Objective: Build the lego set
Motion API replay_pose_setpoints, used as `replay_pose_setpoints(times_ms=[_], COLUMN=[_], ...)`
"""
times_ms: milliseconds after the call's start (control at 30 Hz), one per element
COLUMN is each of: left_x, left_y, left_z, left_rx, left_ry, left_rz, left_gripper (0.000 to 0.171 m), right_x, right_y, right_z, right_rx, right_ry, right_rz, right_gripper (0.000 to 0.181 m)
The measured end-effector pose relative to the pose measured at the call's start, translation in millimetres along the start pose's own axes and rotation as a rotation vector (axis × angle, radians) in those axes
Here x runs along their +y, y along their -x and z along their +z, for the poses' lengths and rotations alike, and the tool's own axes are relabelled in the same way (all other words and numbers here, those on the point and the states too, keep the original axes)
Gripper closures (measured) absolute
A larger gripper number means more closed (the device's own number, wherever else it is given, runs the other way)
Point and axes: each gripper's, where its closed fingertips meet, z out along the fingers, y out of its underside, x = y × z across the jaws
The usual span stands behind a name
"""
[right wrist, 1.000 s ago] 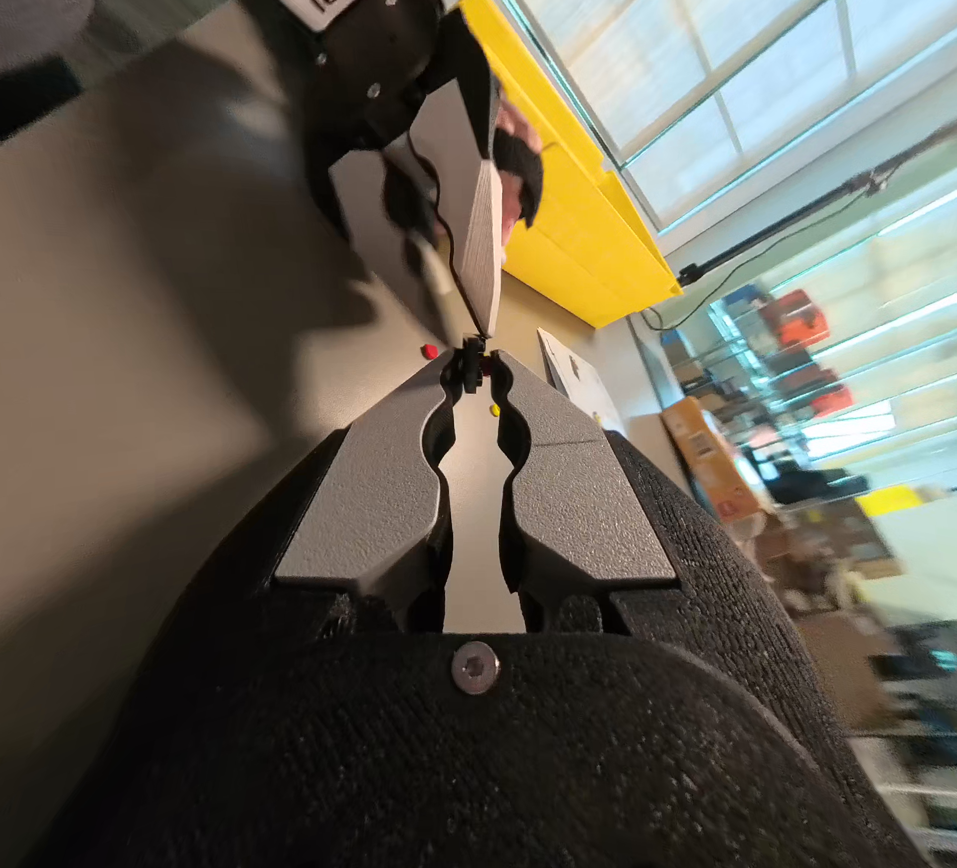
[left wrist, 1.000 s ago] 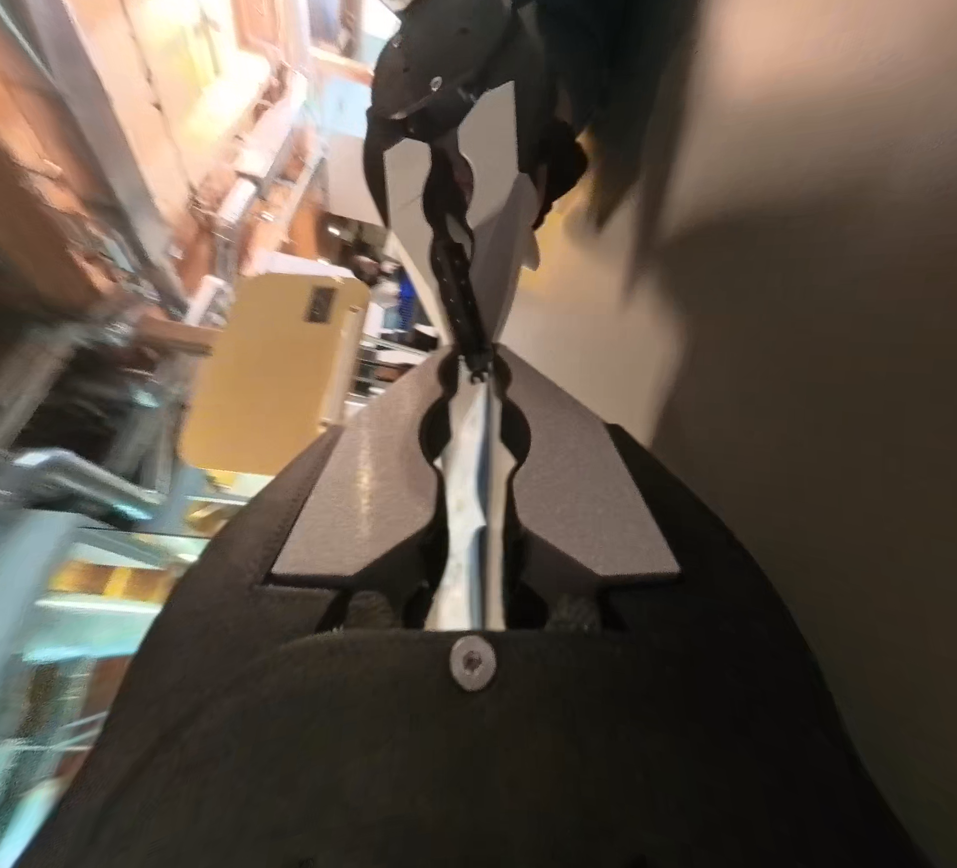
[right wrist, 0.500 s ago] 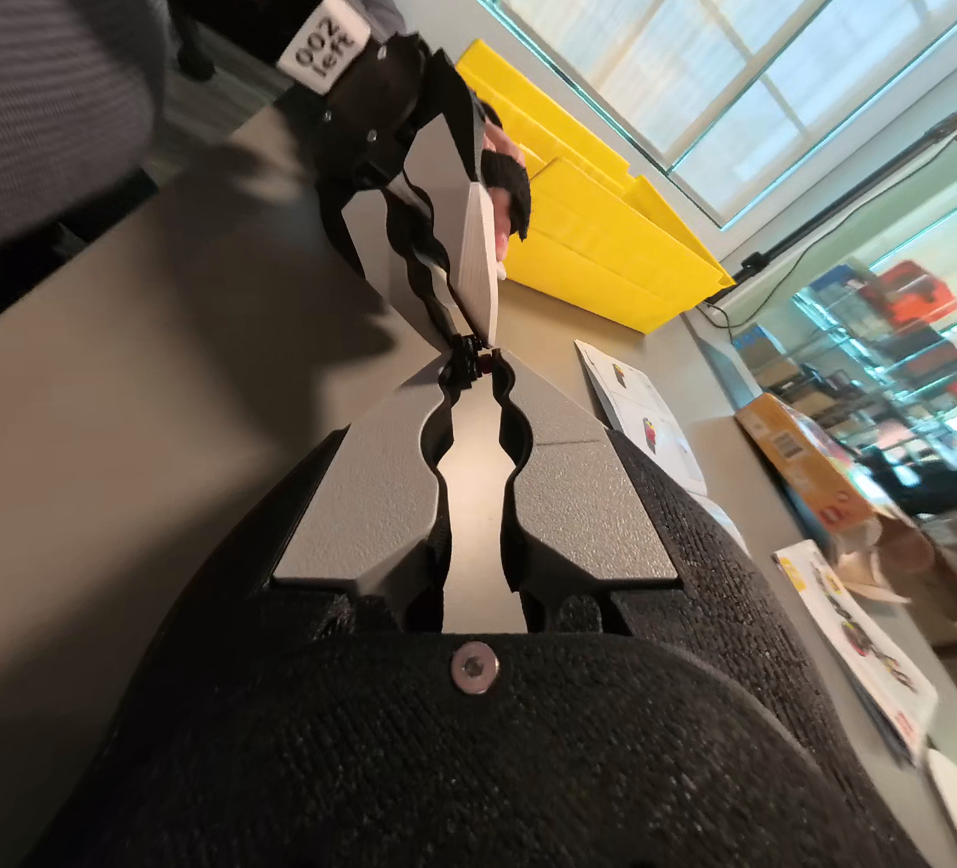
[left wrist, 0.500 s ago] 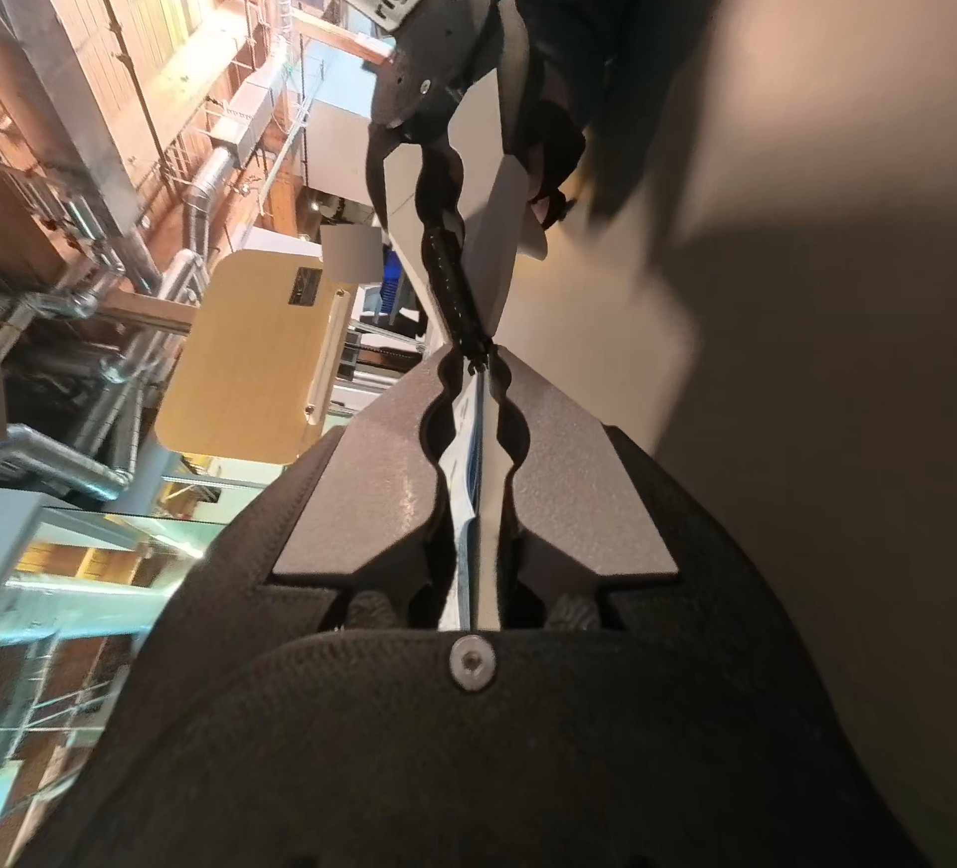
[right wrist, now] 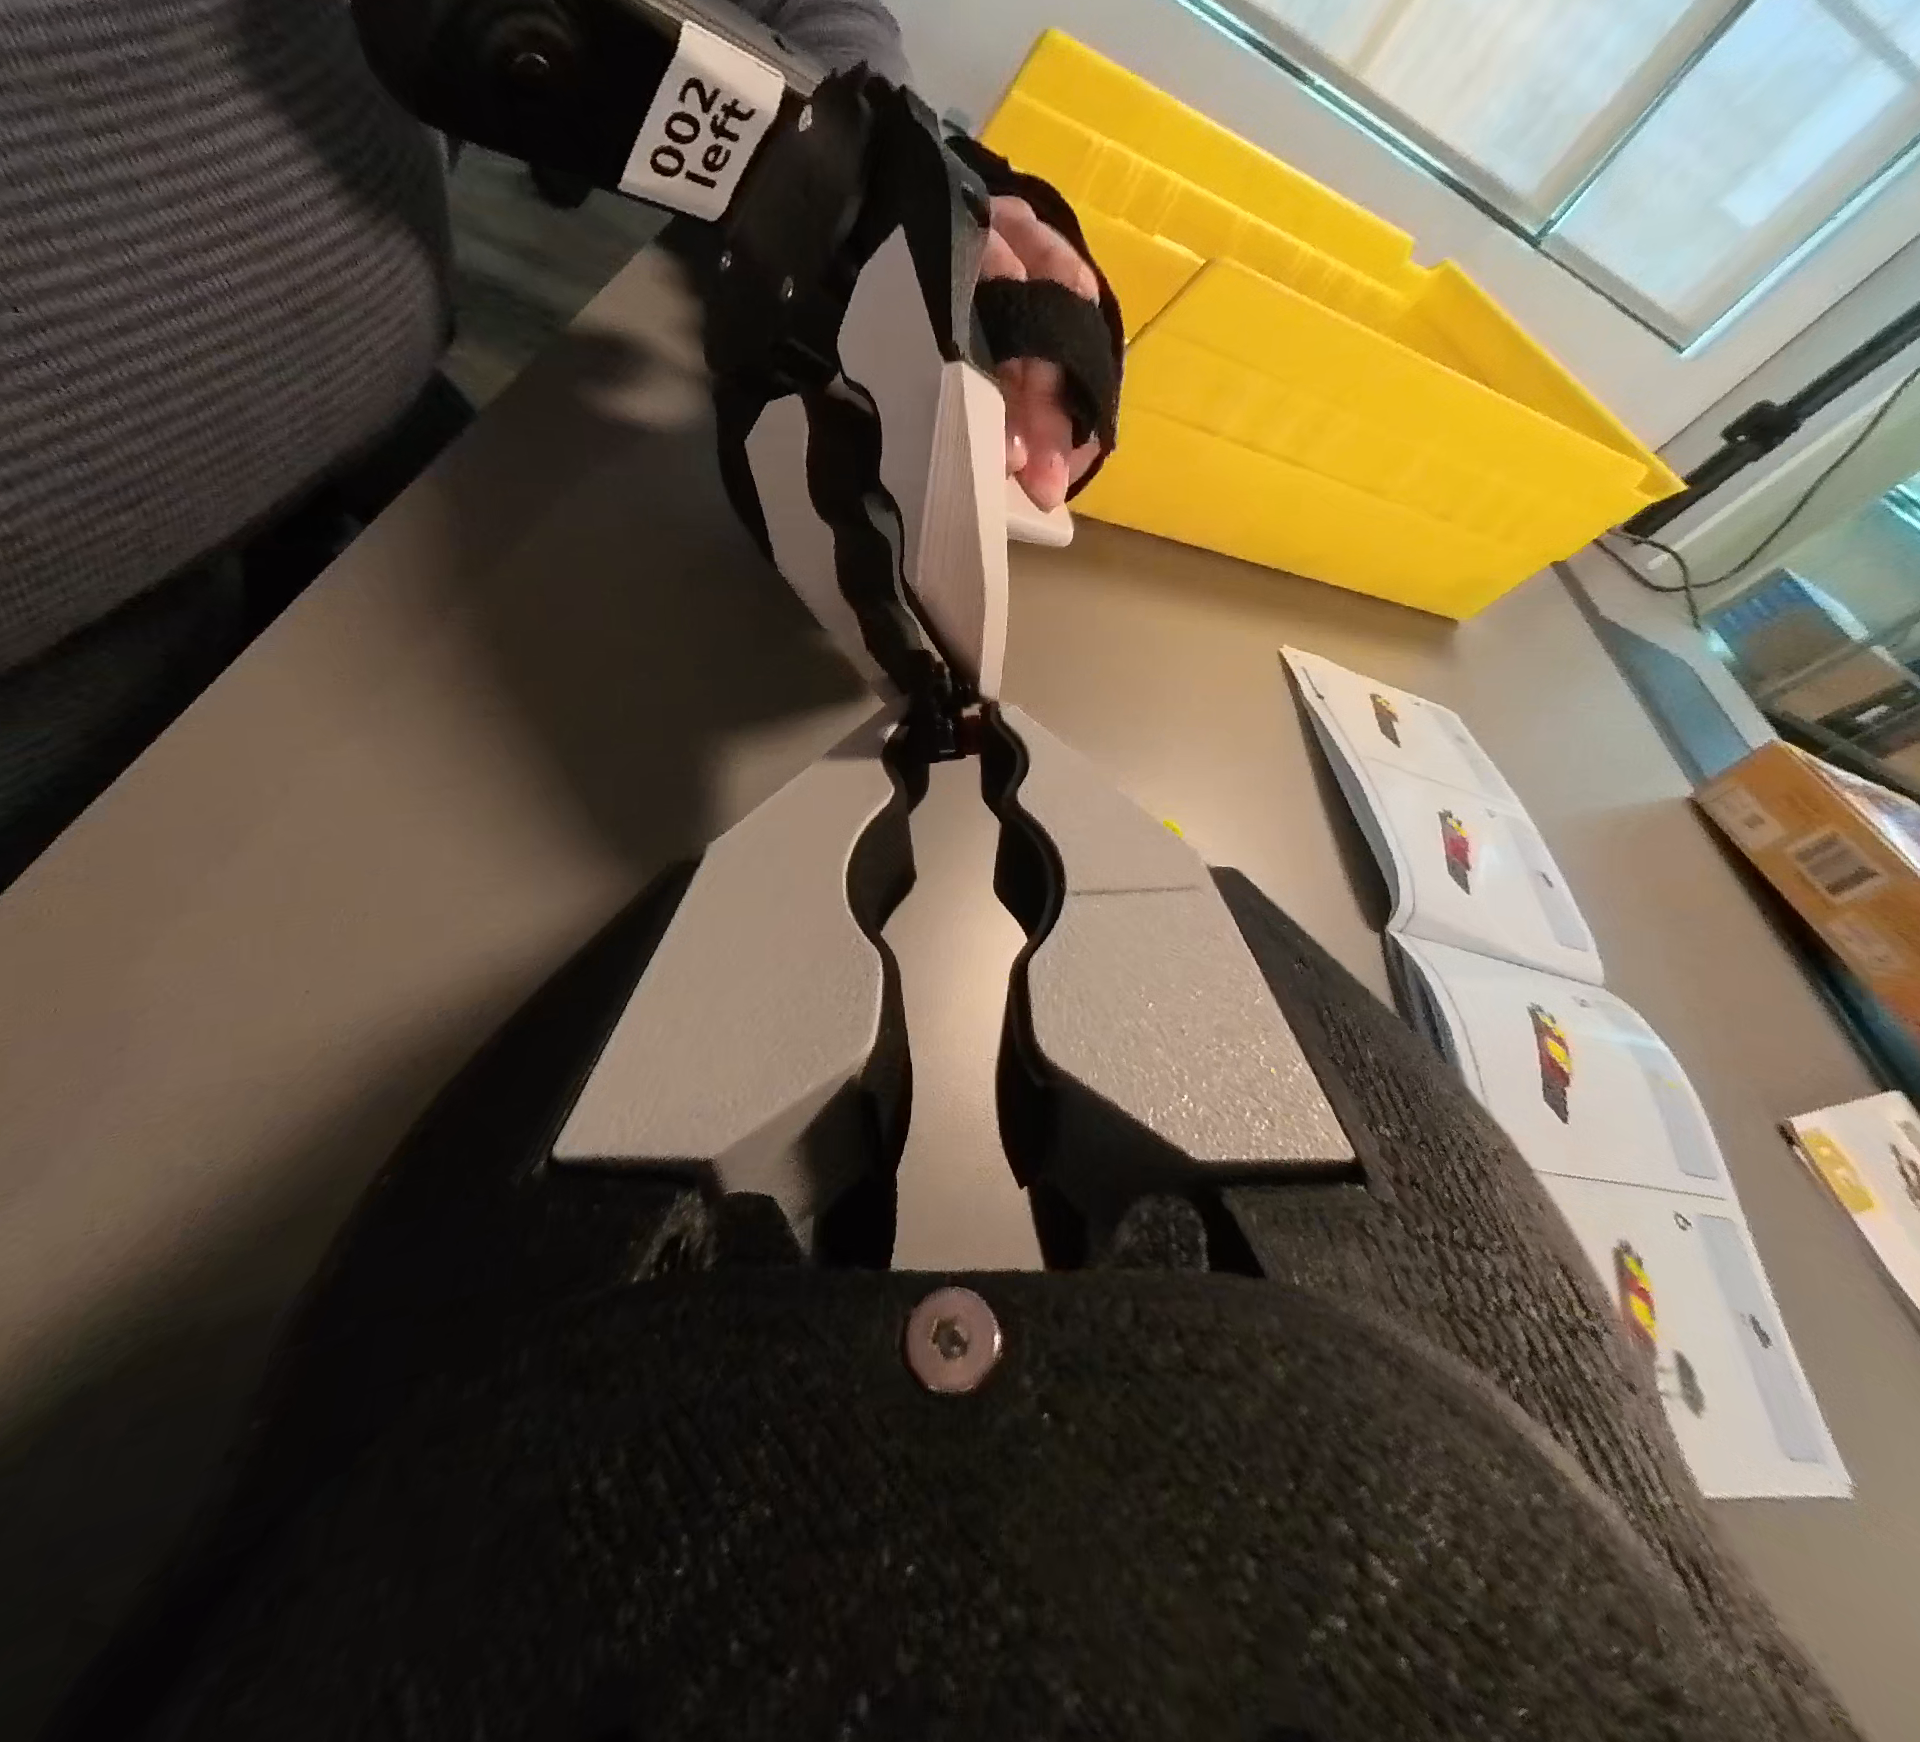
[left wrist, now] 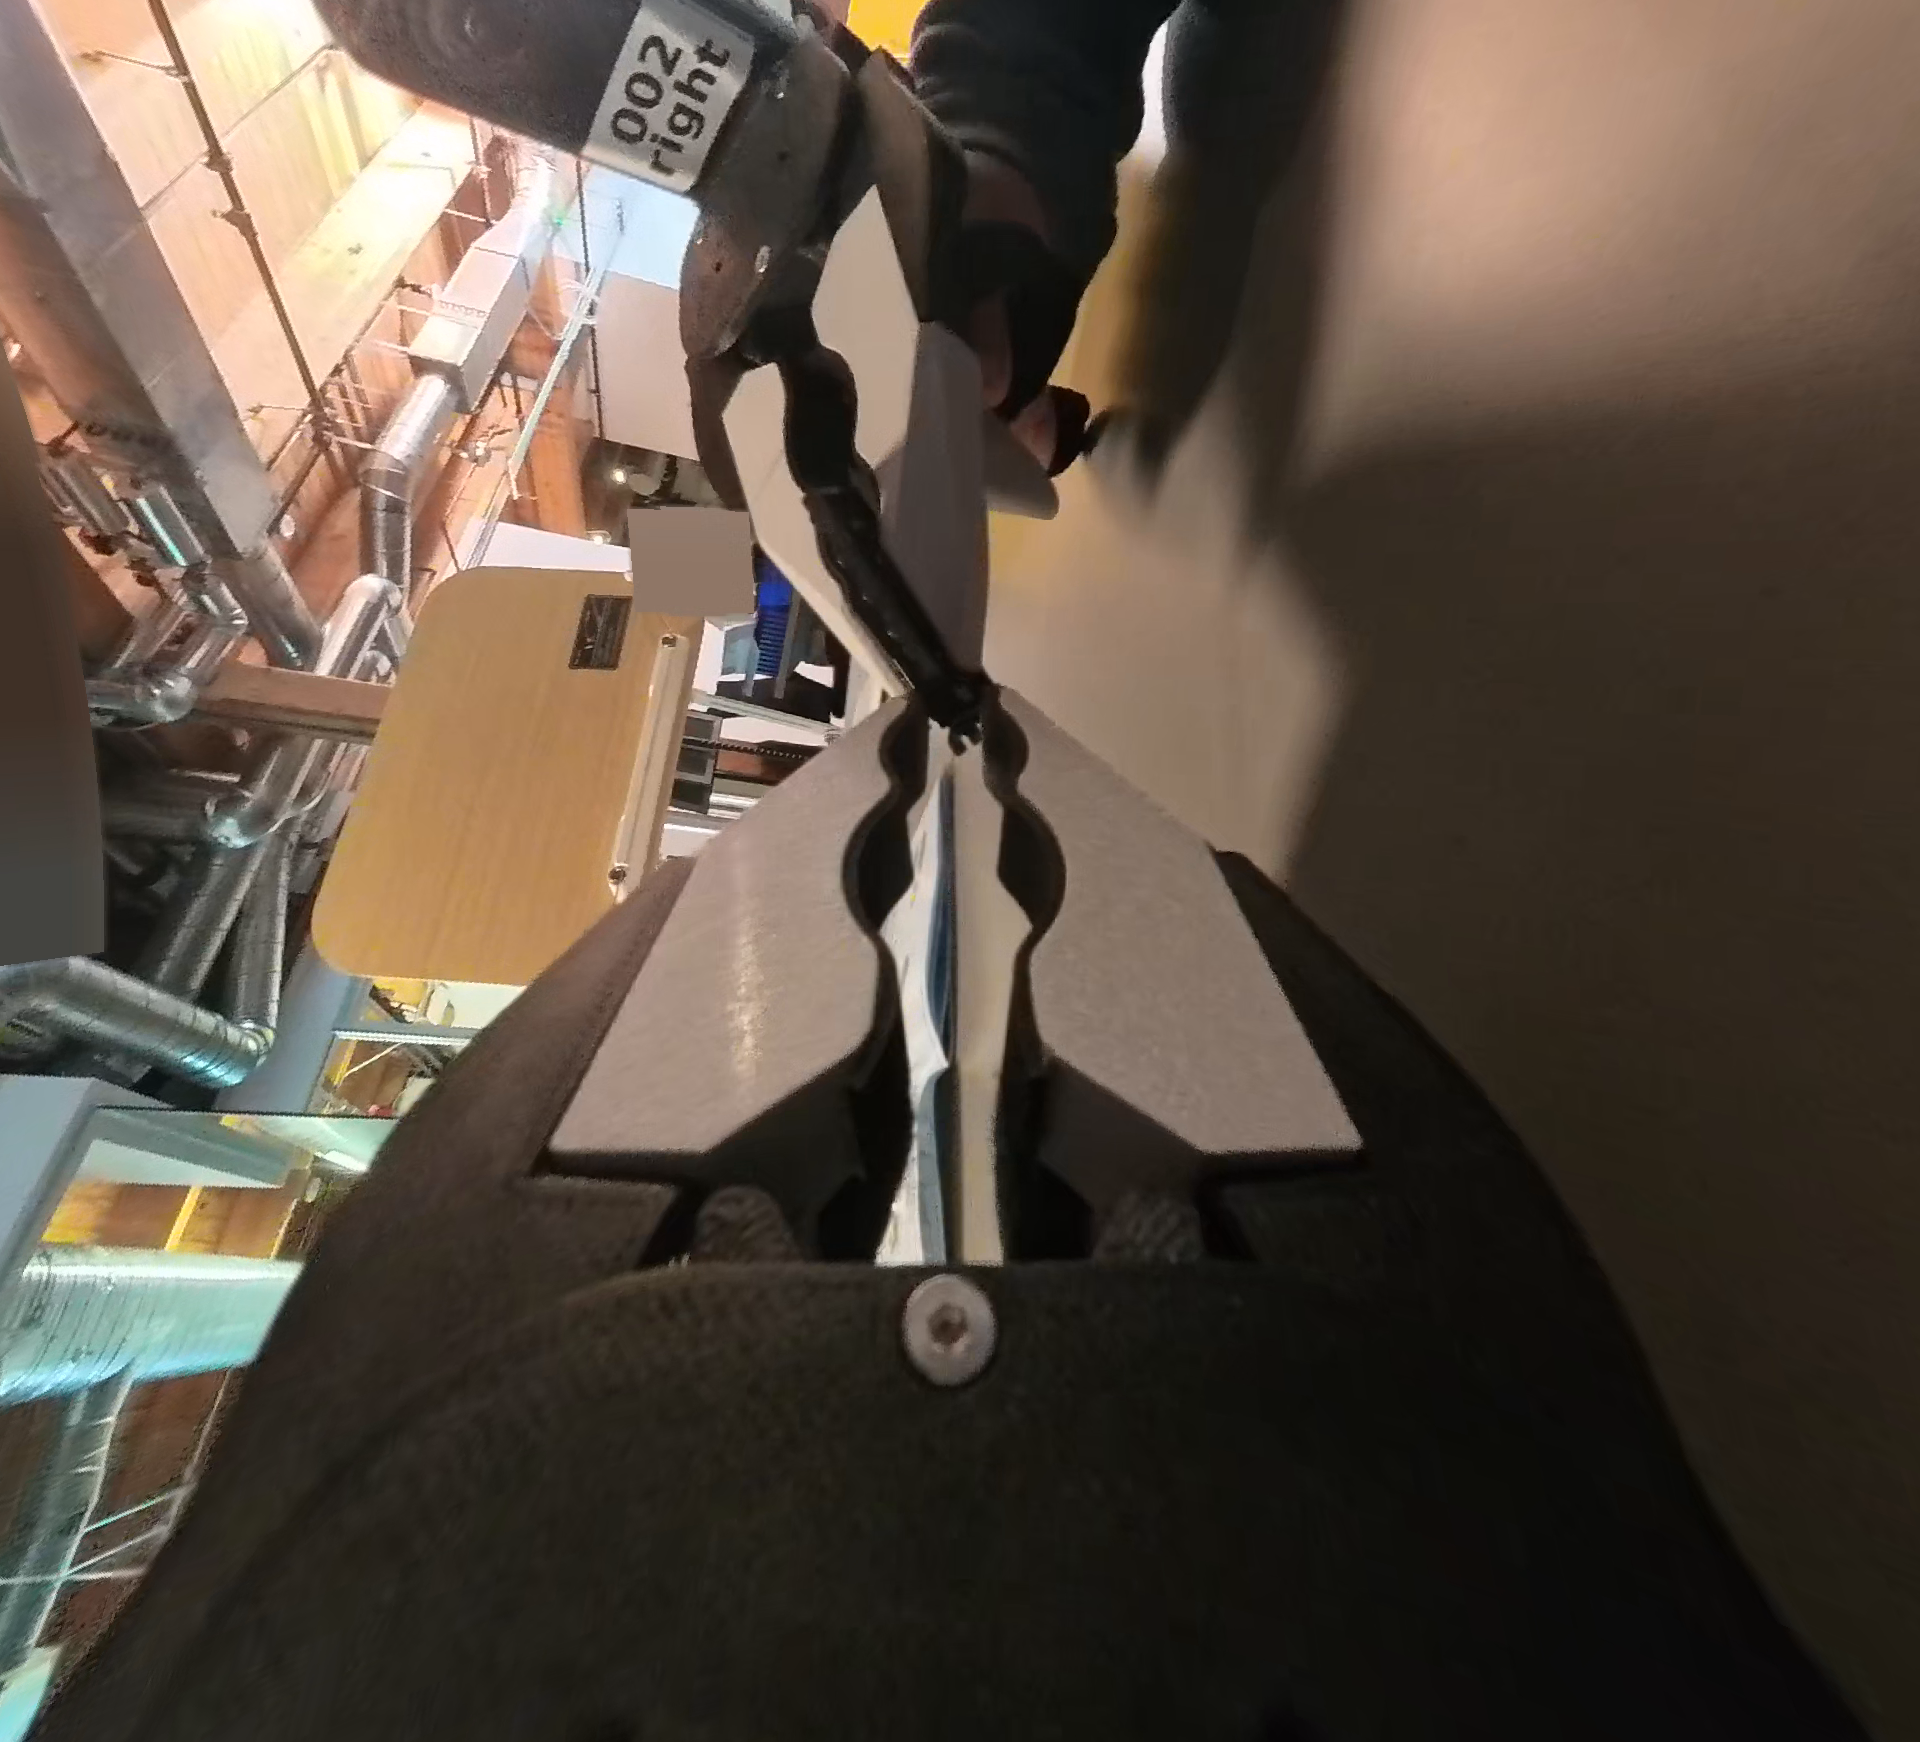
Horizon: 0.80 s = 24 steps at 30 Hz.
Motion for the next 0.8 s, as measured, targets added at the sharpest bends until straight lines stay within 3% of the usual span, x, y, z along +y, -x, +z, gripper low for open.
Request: replay_pose_setpoints(times_ms=[133, 233, 267, 333, 367, 500, 667, 800], left_x=[-2, 4, 7, 16, 21, 32, 39, 40], left_y=[-3, 1, 4, 3, 2, 4, 9, 10], left_z=[-1, 2, 2, 5, 6, 9, 10, 11], left_rx=[0.016, -0.003, -0.011, -0.007, -0.006, -0.019, -0.048, -0.062], left_ry=[-0.007, 0.019, 0.028, 0.077, 0.106, 0.17, 0.212, 0.24], left_rz=[0.013, -0.005, -0.022, -0.035, -0.024, -0.02, -0.02, -0.008], left_gripper=[0.162, 0.162, 0.162, 0.164, 0.164, 0.164, 0.164, 0.164], right_x=[2, 3, 5, 13, 11, 0, 13, 21], right_y=[3, -5, -7, -10, -11, -12, -16, -24], right_z=[0, 0, 0, -1, -3, -9, -9, -9], right_rx=[-0.014, 0.087, 0.119, 0.158, 0.188, 0.257, 0.287, 0.348], right_ry=[0.015, 0.004, 0.016, 0.07, 0.066, 0.072, 0.189, 0.301], right_rz=[-0.013, -0.117, -0.158, -0.229, -0.274, -0.413, -0.524, -0.634], right_gripper=[0.174, 0.173, 0.168, 0.134, 0.133, 0.156, 0.157, 0.178])
